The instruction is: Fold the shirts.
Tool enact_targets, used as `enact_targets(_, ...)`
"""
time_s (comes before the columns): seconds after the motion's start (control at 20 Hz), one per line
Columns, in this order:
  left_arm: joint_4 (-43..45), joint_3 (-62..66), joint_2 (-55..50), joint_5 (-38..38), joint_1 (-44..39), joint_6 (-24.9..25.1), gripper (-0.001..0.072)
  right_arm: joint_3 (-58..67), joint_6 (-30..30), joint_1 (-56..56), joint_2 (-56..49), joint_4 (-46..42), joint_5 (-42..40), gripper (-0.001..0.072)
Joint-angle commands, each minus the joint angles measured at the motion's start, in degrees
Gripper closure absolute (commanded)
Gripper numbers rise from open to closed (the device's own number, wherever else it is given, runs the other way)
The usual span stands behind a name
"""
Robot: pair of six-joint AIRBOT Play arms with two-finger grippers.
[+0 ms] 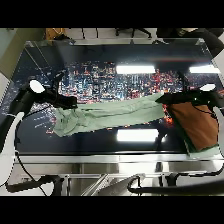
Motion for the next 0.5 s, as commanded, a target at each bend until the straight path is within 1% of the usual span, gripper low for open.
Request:
enact_targets(0.0,3.0,0.0,0.1,-3.7,4.8,0.0,0.0695,0.1,0.7,-0.5,0.6,-0.5,1.3,0.0696)
enact_targets(0.1,3.0,0.0,0.0,-3.4,8.5,1.1,0.0695,0.1,0.9,-0.5,0.6,-0.7,1.1,0.0696)
enact_targets(0.2,2.9,0.0,0.0,-1.2,11.3,3.3,0.0695,0.1,1.6,-0.5,0.6,-1.2,0.4,0.0696)
enact_targets(0.35,2.9,0.0,0.0,3.0,13.2,6.7,0.0695,0.1,1.8,-0.5,0.6,-1.9,-0.3,0.0696)
enact_targets(0.45,2.9,0.2,-0.4,3.7,14.1,7.2,0.0695,0.1,1.9,-0.5,0.6,-1.9,-0.7,0.0696)
